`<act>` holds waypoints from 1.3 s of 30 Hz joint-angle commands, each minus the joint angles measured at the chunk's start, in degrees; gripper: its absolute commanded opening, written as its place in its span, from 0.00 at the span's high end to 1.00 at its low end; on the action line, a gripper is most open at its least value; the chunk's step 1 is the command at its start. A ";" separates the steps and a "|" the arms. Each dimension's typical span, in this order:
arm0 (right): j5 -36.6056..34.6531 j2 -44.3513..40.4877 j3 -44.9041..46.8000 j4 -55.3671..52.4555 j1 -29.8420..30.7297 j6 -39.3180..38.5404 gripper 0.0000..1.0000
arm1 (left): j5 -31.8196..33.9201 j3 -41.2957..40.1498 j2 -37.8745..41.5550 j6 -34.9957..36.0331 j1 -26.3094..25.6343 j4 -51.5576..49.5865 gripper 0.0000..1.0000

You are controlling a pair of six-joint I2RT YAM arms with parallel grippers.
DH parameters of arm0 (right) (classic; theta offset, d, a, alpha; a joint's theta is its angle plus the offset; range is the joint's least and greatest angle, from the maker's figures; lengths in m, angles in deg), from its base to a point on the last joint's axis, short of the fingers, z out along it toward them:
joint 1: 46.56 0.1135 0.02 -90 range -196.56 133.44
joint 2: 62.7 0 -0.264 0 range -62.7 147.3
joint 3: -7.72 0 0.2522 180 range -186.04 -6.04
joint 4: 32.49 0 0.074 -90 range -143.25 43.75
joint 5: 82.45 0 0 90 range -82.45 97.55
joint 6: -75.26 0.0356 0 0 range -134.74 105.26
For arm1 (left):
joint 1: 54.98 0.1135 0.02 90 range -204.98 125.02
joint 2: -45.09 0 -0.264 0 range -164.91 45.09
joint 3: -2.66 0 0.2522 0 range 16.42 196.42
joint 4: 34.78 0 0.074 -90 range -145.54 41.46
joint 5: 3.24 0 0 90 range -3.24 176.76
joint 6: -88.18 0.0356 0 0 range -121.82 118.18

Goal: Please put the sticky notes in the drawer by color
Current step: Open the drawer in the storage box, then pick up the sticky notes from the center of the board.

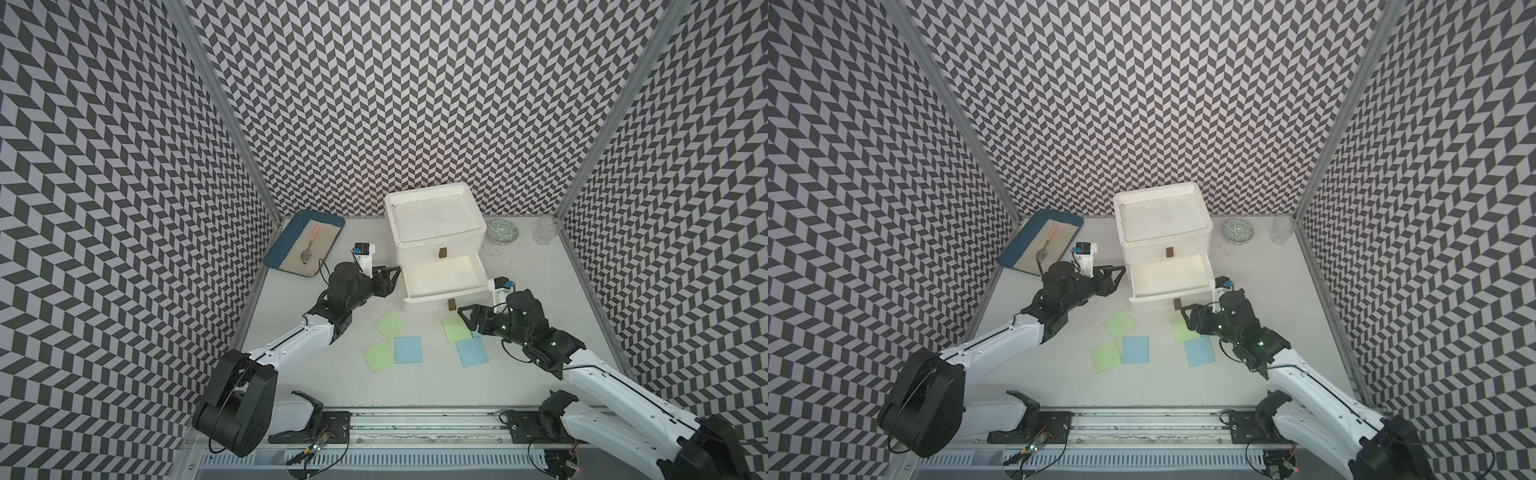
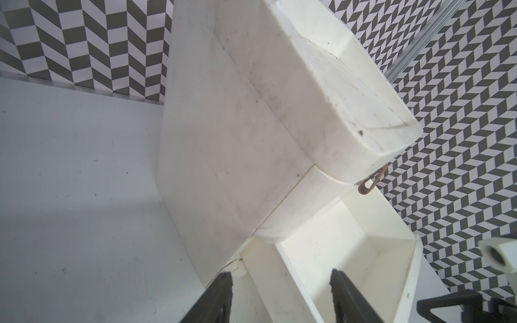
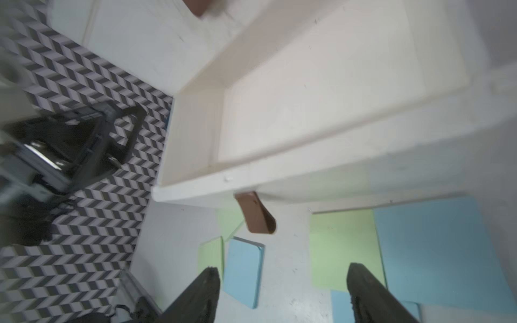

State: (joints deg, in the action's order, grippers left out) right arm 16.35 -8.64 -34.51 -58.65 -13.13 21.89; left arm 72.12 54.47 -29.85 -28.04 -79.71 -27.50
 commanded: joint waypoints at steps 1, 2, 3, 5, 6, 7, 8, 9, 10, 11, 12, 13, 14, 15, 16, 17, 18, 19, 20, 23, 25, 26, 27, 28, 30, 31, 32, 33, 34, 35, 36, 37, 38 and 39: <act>-4.94 3.81 1.72 -6.48 5.33 1.62 0.00 | -0.36 -0.69 -0.29 -0.50 -0.22 2.17 0.41; -7.04 5.16 1.31 -6.85 7.20 2.58 0.00 | -0.44 -0.72 -0.30 -0.55 -0.17 2.24 0.41; -9.39 6.85 0.56 -7.71 8.95 3.32 0.00 | -0.52 -0.77 -0.31 -0.69 -0.15 2.33 0.41; -12.18 10.31 -0.95 -10.10 9.89 3.50 0.00 | -0.64 -0.98 -0.28 -0.77 -0.15 2.58 0.41; -14.29 11.87 -1.80 -11.37 10.51 3.57 0.00 | -0.54 -0.97 -0.18 -0.77 -0.16 2.56 0.41; -16.50 12.95 -2.34 -12.65 11.22 3.97 0.00 | -0.47 -1.01 -0.01 -0.82 -0.19 2.37 0.41; -17.77 13.61 -2.83 -13.59 11.52 4.38 0.00 | -0.37 -1.06 0.02 -0.74 -0.16 2.47 0.41; -18.98 13.66 -3.02 -14.19 11.89 4.84 0.00 | -0.30 -1.07 0.12 -0.68 -0.22 2.40 0.41; -19.59 13.41 -2.72 -14.09 12.09 5.17 0.00 | -0.26 -1.04 0.17 -0.68 -0.18 2.29 0.41; -19.52 13.18 -2.43 -13.75 12.10 5.17 0.00 | -0.29 -1.04 0.28 -0.68 -0.23 2.26 0.41; -19.46 12.93 -2.25 -13.73 12.09 5.26 0.00 | -0.30 -1.12 0.36 -0.72 -0.22 2.39 0.41; -19.30 12.99 -2.04 -13.41 12.05 5.13 0.00 | -0.26 -1.17 0.27 -0.68 -0.19 2.51 0.41; -18.97 13.20 -1.78 -12.98 12.08 4.74 0.00 | -0.19 -1.21 0.31 -0.73 -0.21 2.51 0.41; -18.20 13.81 -1.82 -12.76 12.10 4.37 0.00 | -0.20 -1.15 0.13 -0.68 -0.21 2.50 0.41; -18.16 14.29 -2.38 -13.12 12.50 4.25 0.00 | -0.21 -1.13 -0.02 -0.69 -0.20 2.48 0.41; -18.95 14.56 -2.96 -13.66 13.39 4.47 0.00 | -0.22 -1.06 -0.19 -0.68 -0.19 2.49 0.41; -20.45 14.26 -3.50 -14.65 14.21 5.02 0.00 | -0.27 -1.04 -0.30 -0.68 -0.22 2.47 0.41; -21.10 13.97 -3.81 -15.15 14.46 5.04 0.00 | -0.37 -0.97 -0.34 -0.70 -0.22 2.45 0.41; -21.60 13.76 -3.73 -15.48 14.47 5.10 0.00 | -0.38 -0.97 -0.38 -0.76 -0.22 2.55 0.41; -21.01 15.53 -3.79 -15.65 14.47 5.55 0.00 | -0.39 -1.04 -0.34 -0.73 -0.17 2.55 0.41; -22.53 18.15 -5.03 -17.55 14.65 6.43 0.00 | -0.72 -1.11 -0.39 -0.55 -0.23 2.73 0.41; -23.69 19.26 -5.13 -17.81 14.57 7.24 0.00 | -0.89 -1.05 -0.61 -0.50 -0.22 2.89 0.41; -24.21 20.38 -5.26 -17.87 14.65 7.45 0.00 | -0.87 -1.05 -0.77 -0.55 -0.14 2.93 0.41; -24.03 21.15 -5.28 -17.85 14.61 7.50 0.00 | -0.90 -1.10 -0.94 -0.59 -0.14 2.96 0.41; -22.04 22.30 -4.86 -16.46 14.68 6.42 0.00 | -0.99 -0.96 -1.12 -0.64 -0.17 2.95 0.41; -20.59 22.03 -4.64 -15.38 14.99 5.43 0.00 | -1.00 -0.95 -1.22 -0.72 -0.20 2.89 0.41; -19.87 21.27 -4.18 -14.58 15.67 5.43 0.00 | -0.93 -0.99 -1.31 -0.79 -0.16 2.95 0.41; -18.68 20.27 -3.48 -13.57 16.16 5.26 0.00 | -0.91 -0.96 -1.42 -0.77 -0.15 2.90 0.41; -17.40 19.36 -2.87 -12.35 16.59 4.67 0.00 | -0.85 -0.90 -1.48 -0.77 -0.18 2.93 0.41; -16.94 18.41 -2.41 -12.10 17.10 4.91 0.00 | -0.98 -0.95 -1.61 -0.78 -0.23 2.97 0.41; -16.60 17.73 -2.13 -12.27 17.72 5.29 0.00 | -1.04 -0.88 -1.78 -0.75 -0.13 3.04 0.41; -16.45 17.34 -2.08 -12.62 18.33 5.40 0.00 | -1.17 -0.91 -1.82 -0.73 -0.06 3.09 0.41; -17.05 17.05 -2.16 -13.65 19.17 6.04 0.00 | -1.09 -0.87 -1.93 -0.74 -0.10 3.13 0.41; -17.68 17.07 -2.29 -15.01 19.99 6.82 0.00 | -1.10 -0.88 -1.92 -0.77 -0.06 3.10 0.41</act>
State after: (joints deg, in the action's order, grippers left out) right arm -2.19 9.59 -37.37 -73.23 5.21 27.48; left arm 71.84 53.81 -31.36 -28.69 -79.71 -25.84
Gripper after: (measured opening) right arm 0.995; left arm 0.594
